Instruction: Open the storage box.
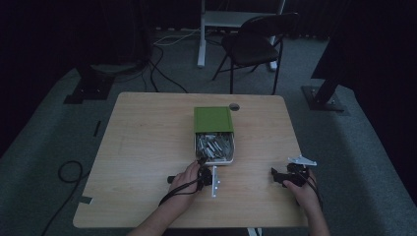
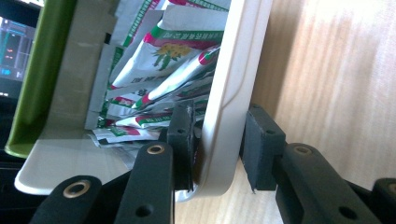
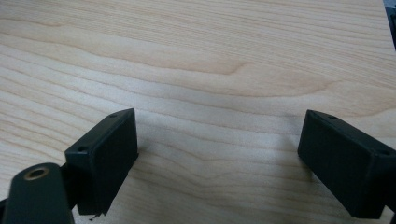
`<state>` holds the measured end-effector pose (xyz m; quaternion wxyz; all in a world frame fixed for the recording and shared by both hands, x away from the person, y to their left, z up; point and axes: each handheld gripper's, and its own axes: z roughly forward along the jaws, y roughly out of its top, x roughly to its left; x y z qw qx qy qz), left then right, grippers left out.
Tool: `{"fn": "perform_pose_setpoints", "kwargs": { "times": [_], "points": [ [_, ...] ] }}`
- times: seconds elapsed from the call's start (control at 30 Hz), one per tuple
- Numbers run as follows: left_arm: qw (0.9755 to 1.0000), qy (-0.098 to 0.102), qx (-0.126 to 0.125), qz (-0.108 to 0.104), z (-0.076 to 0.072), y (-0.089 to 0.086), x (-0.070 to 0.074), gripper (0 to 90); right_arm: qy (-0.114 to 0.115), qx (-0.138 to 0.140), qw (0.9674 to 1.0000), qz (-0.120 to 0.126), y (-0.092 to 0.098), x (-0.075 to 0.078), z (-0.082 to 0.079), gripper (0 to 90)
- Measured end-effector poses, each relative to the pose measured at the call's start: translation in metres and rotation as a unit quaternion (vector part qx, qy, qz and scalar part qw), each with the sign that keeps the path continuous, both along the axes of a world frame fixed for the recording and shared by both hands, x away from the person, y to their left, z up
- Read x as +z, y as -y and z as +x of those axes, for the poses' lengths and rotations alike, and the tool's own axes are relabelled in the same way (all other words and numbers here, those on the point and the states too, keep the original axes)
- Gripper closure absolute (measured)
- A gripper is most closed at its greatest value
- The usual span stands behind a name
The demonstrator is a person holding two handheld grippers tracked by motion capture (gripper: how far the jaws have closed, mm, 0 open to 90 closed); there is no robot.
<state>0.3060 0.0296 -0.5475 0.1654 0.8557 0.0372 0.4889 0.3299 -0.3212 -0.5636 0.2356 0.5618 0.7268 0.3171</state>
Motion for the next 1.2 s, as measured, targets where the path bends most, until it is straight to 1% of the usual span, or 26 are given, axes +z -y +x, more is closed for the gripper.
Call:
{"fn": "perform_pose_setpoints", "kwargs": {
  "times": [0.07,0.1,0.13,0.33,0.4,0.47,0.57,0.63,0.67,0.73,0.8,0.83,0.87,0.9,0.93,0.97,1.03,1.07,1.1,1.13,1.2],
  "points": [
    [1.0,-0.002,-0.001,0.003,-0.001,0.0,0.0,68.3,0.0,0.0,1.0,0.0,0.0,0.0,0.0,11.7],
    [1.0,-0.003,-0.001,-0.002,-0.002,0.0,0.001,68.2,0.0,0.0,1.0,0.0,0.0,0.0,0.0,11.7],
    [1.0,-0.004,0.0,-0.001,-0.003,0.0,0.001,68.2,0.0,0.0,1.0,0.0,0.0,0.0,0.0,11.7],
    [1.0,-0.004,-0.002,0.0,-0.007,-0.001,0.0,68.2,0.0,0.0,1.0,0.0,0.0,0.0,0.0,11.7],
    [1.0,0.0,-0.002,-0.001,-0.008,-0.001,0.0,68.2,0.0,0.0,1.0,0.0,0.0,0.0,0.0,11.7],
    [1.0,-0.001,-0.003,0.002,-0.008,-0.001,0.0,68.3,0.0,0.0,1.0,0.0,0.0,0.0,0.0,11.7],
    [1.0,-0.002,-0.004,-0.003,-0.014,0.0,0.0,68.2,0.0,0.0,1.0,0.0,0.0,0.0,0.0,11.7],
    [1.0,-0.002,-0.005,-0.001,-0.014,-0.001,-0.001,68.3,0.0,0.0,1.0,0.0,0.0,0.0,0.0,11.8],
    [1.0,-0.003,-0.004,-0.008,-0.016,-0.001,-0.001,68.2,0.0,0.0,1.0,0.0,0.0,0.0,0.0,11.8],
    [0.9999,-0.009,-0.002,-0.005,-0.017,-0.002,-0.001,68.1,0.0,0.0,1.0,0.0,0.0,0.0,0.0,11.8],
    [0.9999,-0.005,-0.005,-0.011,-0.019,-0.002,-0.002,68.0,0.0,0.0,1.0,0.0,0.0,0.0,0.0,11.8],
    [0.9999,-0.009,-0.004,-0.011,-0.02,-0.002,-0.002,68.1,0.0,0.0,1.0,0.0,0.0,0.0,0.0,11.8],
    [0.9999,-0.008,-0.004,-0.013,-0.021,-0.002,-0.002,68.0,0.0,0.0,1.0,0.0,0.0,0.0,0.0,11.8],
    [0.9999,-0.003,-0.008,-0.015,-0.022,-0.002,-0.002,68.0,0.0,-0.001,1.0,0.0,0.0,0.0,0.0,11.8],
    [0.9999,-0.004,-0.007,-0.012,-0.023,-0.002,-0.002,68.1,0.0,0.0,1.0,0.0,0.0,0.0,0.0,11.8],
    [0.9999,-0.006,-0.006,-0.014,-0.024,-0.002,-0.002,68.1,0.0,-0.001,1.0,0.0,0.0,0.0,0.0,11.8],
    [0.9998,-0.005,-0.008,-0.016,-0.024,-0.001,-0.002,68.0,0.0,-0.001,1.0,0.0,0.0,0.0,0.0,11.8],
    [0.9998,-0.011,-0.005,-0.015,-0.025,-0.002,-0.002,68.1,0.0,-0.001,1.0,0.0,0.0,0.0,0.0,11.8],
    [0.9997,-0.011,-0.006,-0.018,-0.026,-0.002,-0.003,68.0,-0.001,-0.001,1.0,0.0,0.0,0.0,0.0,11.8],
    [0.9999,-0.011,-0.006,-0.01,-0.027,-0.002,-0.003,68.1,-0.001,-0.001,1.0,0.0,0.0,0.0,0.0,11.8],
    [0.9999,-0.014,-0.005,-0.008,-0.027,-0.002,-0.003,68.1,-0.001,-0.001,1.0,0.0,0.0,0.0,0.0,11.8]
  ]
}}
